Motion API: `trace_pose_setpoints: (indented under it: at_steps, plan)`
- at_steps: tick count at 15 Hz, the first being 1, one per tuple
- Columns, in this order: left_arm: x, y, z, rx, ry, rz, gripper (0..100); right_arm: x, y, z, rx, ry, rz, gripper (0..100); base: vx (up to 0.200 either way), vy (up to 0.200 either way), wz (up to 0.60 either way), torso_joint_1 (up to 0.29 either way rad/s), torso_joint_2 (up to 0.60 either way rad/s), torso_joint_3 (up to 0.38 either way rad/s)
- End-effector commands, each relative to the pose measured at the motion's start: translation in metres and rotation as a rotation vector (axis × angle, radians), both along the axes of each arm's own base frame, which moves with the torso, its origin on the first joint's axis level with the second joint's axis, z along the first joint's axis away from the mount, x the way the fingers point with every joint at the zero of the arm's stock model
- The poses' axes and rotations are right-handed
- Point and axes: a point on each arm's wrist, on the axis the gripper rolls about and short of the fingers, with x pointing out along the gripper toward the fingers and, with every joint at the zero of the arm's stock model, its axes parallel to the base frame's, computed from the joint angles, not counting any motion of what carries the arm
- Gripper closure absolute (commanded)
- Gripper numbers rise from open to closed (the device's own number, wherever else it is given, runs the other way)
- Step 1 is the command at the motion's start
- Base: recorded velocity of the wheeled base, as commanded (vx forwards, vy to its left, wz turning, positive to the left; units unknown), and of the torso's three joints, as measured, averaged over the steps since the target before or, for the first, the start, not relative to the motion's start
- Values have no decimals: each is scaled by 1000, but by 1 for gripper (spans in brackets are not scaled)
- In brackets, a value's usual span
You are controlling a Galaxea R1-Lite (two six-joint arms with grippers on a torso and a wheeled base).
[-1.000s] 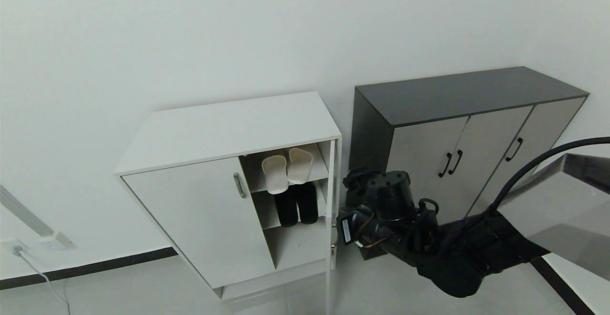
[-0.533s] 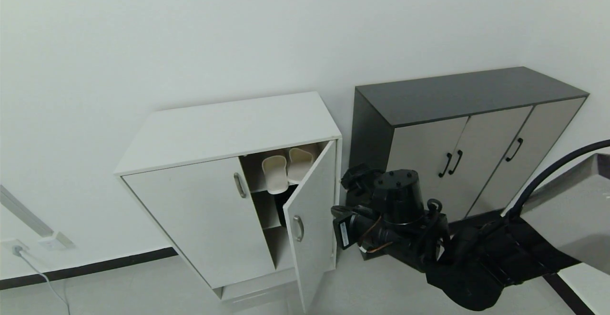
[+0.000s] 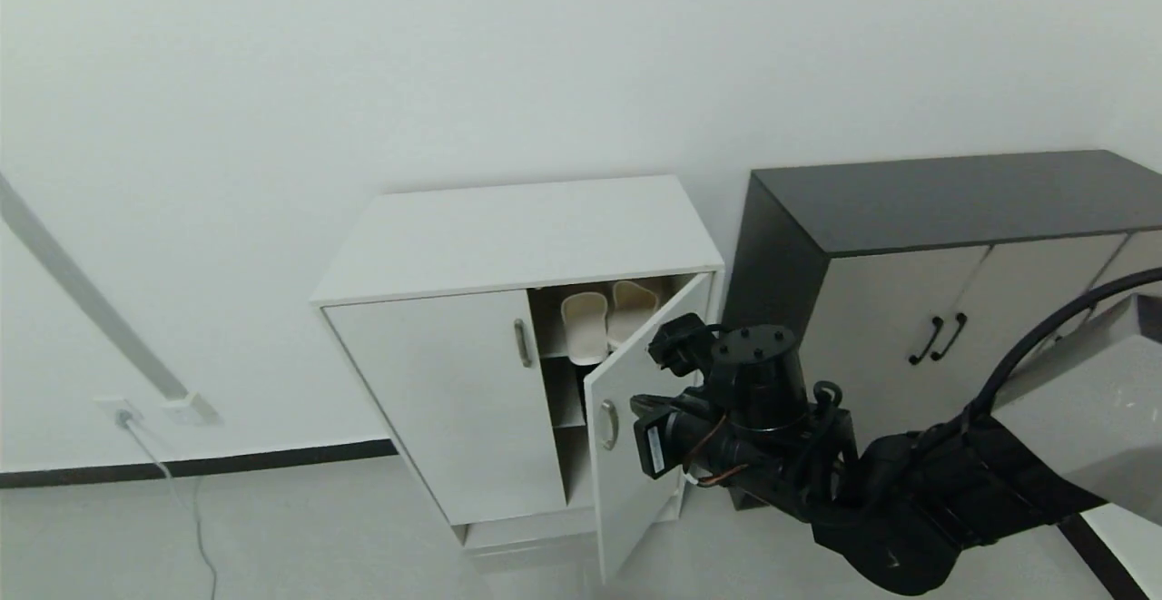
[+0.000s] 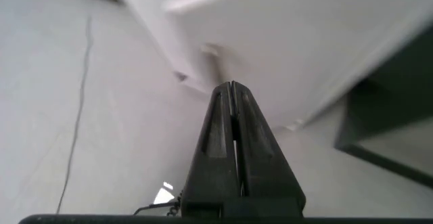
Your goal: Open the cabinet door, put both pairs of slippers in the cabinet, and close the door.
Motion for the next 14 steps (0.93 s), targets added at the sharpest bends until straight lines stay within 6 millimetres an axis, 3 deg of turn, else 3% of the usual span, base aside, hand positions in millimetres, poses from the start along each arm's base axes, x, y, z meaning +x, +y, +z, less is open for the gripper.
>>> trace_pose_setpoints:
  at_steps: [1,7,12,14]
  plan:
    - [0,0,0,0,-1,0,100,-1,-1,-4,-5,10,9,100,0,0,0,0,0,0]
    - [0,0,0,0,-1,2,100,0,-3,-1,51,-44,25,100,0,0,0,0,0,0]
    - [0,0,0,1,1,4,100,-19,-35,16,-6,16,2,100,0,0,0,0,0,0]
    - [0,0,0,1,1,4,100,-27,-43,11,-36,47,1,100,100,0,0,1,6,1]
